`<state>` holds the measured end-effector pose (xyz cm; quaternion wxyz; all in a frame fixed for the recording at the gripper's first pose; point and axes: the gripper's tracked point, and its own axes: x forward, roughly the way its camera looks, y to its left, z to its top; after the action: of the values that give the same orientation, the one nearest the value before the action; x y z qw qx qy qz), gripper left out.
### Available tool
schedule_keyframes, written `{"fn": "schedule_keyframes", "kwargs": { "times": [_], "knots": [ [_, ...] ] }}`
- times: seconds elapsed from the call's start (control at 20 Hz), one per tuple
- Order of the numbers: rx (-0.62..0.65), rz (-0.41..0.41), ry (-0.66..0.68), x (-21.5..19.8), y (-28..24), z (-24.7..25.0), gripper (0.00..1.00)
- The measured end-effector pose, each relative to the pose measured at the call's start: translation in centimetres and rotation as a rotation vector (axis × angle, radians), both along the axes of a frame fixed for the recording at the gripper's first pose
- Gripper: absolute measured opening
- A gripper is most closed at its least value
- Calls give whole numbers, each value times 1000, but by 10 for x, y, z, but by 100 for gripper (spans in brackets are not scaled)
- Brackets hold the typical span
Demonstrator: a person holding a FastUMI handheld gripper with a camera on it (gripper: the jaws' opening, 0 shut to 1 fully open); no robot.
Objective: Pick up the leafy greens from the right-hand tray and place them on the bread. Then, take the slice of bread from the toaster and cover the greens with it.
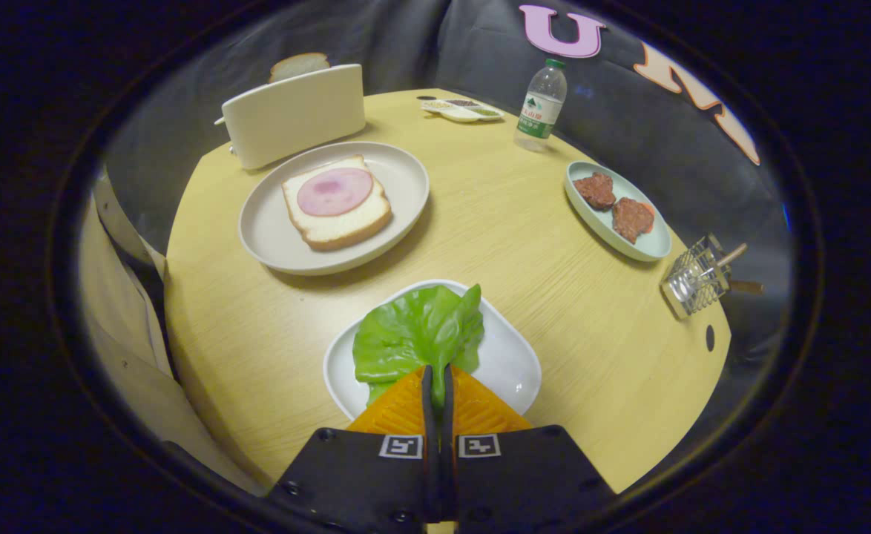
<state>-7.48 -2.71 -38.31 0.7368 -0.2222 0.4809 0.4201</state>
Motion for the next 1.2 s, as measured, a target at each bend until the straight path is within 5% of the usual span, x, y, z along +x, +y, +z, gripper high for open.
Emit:
{"fn": "schedule_keyframes", "kwargs": {
  "times": [0.55,1.2],
  "knots": [
    [-28,-2,-74,-5,25,52,4],
    [19,50,-74,-2,112,84,4]
  ]
}}
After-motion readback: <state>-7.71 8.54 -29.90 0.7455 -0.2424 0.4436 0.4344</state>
